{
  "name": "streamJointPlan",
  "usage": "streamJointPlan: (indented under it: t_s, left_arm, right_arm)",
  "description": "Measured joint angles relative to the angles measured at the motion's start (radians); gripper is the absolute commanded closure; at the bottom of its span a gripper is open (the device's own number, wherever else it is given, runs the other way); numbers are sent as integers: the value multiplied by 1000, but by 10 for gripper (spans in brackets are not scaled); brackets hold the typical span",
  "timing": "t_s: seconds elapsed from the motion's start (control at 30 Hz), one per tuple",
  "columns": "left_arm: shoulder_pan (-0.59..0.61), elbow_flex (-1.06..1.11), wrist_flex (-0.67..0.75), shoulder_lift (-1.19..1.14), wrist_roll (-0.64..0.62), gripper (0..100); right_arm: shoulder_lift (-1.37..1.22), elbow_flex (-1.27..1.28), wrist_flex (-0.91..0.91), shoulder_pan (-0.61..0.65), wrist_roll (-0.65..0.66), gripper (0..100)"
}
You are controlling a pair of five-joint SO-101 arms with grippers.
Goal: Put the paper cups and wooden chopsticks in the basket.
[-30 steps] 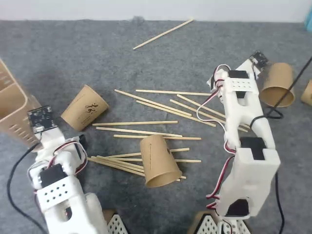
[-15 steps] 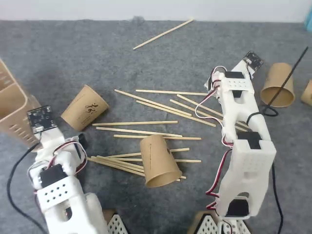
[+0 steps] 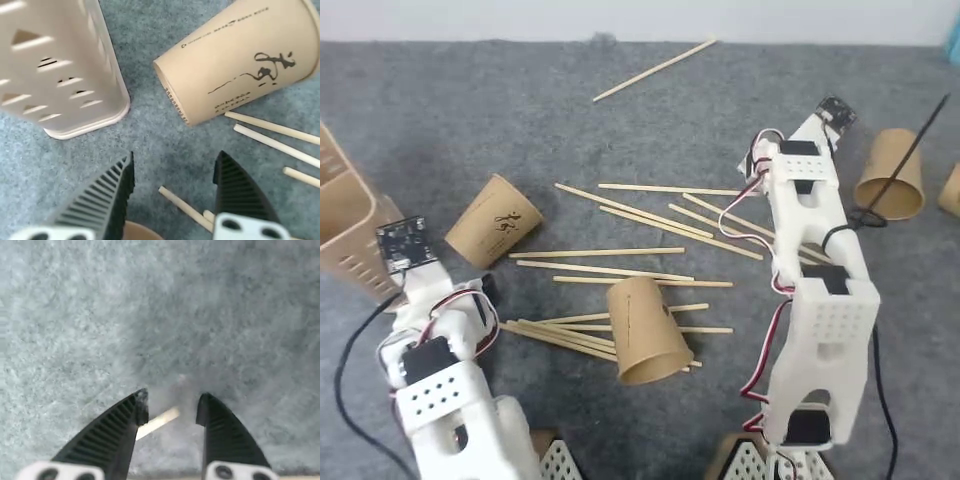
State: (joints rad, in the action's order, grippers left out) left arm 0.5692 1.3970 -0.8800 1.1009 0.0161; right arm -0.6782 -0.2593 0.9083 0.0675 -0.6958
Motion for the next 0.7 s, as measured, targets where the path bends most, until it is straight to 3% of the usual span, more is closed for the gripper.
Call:
streamJointPlan:
  t_s: [0.17, 0.7]
  left_arm:
    - [0, 0, 0, 0, 0, 753]
    - [2, 0, 0, 0, 0, 753]
  right_arm:
    - [-112, -166, 124, -6, 115, 985]
    - [-269, -726, 761, -11, 120, 988]
